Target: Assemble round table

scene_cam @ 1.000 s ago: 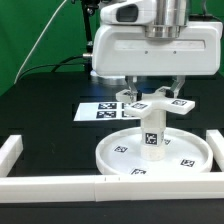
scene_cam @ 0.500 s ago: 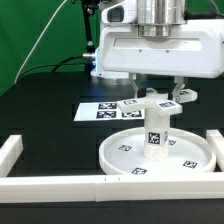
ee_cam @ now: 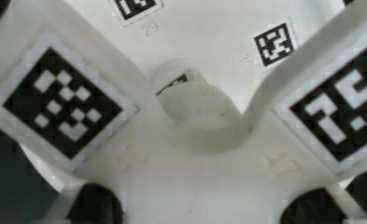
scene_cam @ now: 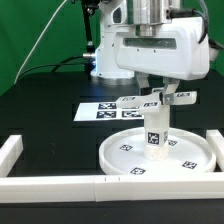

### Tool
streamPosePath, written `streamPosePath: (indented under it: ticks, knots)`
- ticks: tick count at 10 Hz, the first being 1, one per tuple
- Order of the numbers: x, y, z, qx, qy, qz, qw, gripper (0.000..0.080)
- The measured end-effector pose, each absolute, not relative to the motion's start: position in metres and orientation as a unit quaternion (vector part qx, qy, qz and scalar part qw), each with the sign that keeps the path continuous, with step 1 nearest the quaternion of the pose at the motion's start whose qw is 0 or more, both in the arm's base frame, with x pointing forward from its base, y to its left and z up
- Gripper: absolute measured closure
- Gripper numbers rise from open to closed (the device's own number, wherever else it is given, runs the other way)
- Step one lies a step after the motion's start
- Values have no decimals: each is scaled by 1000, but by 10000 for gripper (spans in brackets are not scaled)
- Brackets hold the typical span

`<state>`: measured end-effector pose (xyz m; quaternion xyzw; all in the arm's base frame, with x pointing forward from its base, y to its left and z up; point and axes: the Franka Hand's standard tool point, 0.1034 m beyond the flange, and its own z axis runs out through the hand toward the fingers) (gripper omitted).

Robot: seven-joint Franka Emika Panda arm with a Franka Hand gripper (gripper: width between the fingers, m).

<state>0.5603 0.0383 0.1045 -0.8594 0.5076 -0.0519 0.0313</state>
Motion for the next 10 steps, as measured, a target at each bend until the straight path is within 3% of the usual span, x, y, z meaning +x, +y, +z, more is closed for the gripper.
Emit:
streamPosePath:
  ticks: [1,2,3,6,8,10]
  knots:
    - [560,38,104,-864,499,-52,30,251]
    - [559,39,105,-873,485,-44,28,178]
    - [557,40,113,-888,459,-27,28,156]
    - [560,44,133,-952,303,-33,36,151]
    - [563,41,135,-989,138,-37,30,151]
    - [563,40,134,-995,89,-39,27,151]
